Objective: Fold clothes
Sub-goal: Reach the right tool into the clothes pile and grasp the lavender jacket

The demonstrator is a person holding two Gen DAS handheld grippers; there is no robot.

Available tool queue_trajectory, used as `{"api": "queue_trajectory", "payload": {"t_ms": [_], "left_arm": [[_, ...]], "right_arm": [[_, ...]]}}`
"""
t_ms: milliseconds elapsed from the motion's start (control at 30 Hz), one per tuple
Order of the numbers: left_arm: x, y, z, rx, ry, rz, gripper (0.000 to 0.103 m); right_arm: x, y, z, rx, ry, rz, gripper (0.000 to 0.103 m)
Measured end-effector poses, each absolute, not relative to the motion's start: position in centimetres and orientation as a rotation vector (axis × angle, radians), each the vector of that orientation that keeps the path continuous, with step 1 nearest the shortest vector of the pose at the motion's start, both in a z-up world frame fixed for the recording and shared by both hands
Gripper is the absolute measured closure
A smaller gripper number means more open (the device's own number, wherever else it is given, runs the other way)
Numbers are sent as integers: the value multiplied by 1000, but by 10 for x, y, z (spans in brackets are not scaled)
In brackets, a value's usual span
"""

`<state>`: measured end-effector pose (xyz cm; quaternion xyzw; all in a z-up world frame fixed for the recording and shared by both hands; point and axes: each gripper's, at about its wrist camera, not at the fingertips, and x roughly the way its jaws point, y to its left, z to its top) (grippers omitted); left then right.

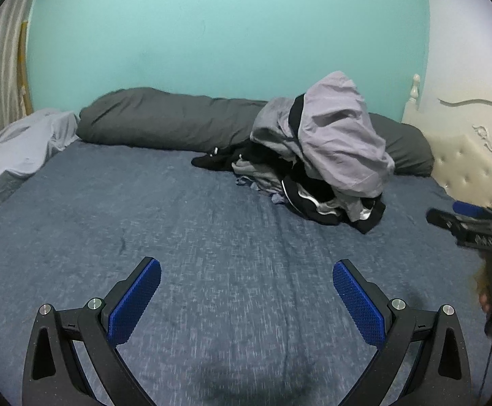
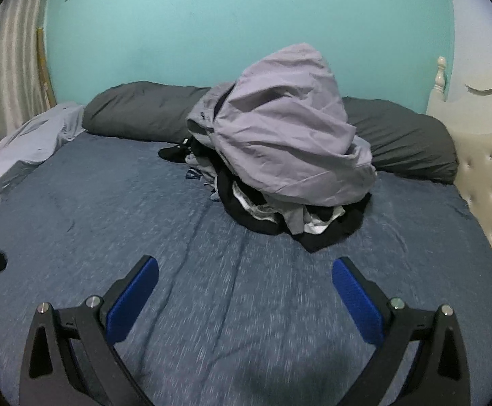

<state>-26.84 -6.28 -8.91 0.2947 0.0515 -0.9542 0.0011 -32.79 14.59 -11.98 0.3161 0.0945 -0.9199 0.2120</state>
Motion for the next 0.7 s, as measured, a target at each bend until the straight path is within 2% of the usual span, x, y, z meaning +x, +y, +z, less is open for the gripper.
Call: {"api": "queue_trajectory", "payload": {"t_ms": [367, 633, 700], "left_arm": [[-326, -77, -132, 964, 222, -2994, 0], [-348, -87, -159, 987, 254, -2983, 0], [-352, -91, -166, 1006, 271, -2973, 0]], "right_arm": [[-447, 102, -170, 922, 307, -2584, 0], [-499, 62, -191, 913, 409, -2622, 0], [-512, 55, -197, 910, 438, -2640, 3]]}}
